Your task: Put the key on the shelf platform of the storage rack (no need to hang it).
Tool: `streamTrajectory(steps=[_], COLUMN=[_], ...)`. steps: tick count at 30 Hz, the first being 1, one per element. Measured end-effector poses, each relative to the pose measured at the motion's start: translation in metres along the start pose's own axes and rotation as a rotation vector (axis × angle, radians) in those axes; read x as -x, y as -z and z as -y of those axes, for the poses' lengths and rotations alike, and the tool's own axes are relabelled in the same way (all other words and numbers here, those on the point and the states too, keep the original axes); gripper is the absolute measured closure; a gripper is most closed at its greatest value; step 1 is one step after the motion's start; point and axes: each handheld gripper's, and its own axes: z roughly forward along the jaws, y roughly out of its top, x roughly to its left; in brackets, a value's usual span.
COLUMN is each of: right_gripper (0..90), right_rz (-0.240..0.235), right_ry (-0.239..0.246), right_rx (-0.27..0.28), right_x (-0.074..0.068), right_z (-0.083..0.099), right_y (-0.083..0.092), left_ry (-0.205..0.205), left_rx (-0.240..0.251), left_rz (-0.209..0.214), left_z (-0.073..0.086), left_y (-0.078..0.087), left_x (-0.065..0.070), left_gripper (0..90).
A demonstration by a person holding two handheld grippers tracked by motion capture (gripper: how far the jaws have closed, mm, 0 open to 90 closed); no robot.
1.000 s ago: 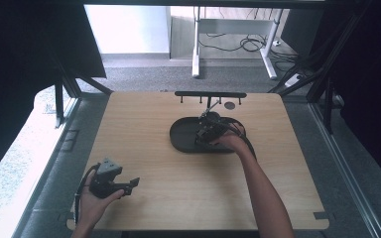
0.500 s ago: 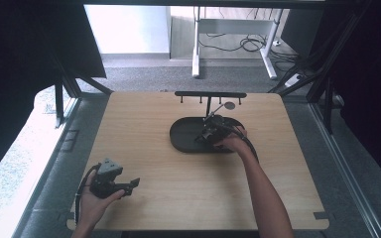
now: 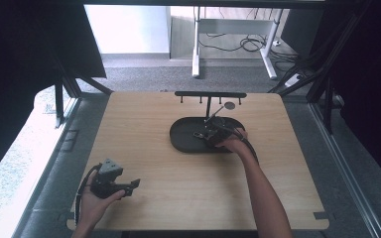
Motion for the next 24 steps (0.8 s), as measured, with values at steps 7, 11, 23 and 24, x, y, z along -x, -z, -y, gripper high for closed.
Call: streamTrajectory(steps=[7, 11, 23, 24], right_gripper=[41.3, 41.0, 40.4, 40.5], right_rz=[0.027, 0.029, 0.022, 0.02], right_ry=[-0.015, -0.002, 0.043, 0.047], right_rx=[0.046, 0.062, 0.095, 0.098], right_x=[-0.003, -0.005, -0.017, -0.018], right_z=[-0.002, -0.002, 0.002, 0.003], right_y=[0.009, 0.014, 0.031, 0.032], left_ry=[0.0, -0.001, -0.001, 0.0], left_rx=[-0.002, -0.002, 0.002, 0.003], left_rz=[-0.001, -0.002, -0.004, -0.004], left_z=[0.0, 0.0, -0.001, -0.001], left_y=[0.0, 0.0, 0.0, 0.0], left_x=[0.0, 0.001, 0.002, 0.002], left_gripper=[21.3, 21.3, 21.3, 21.3])
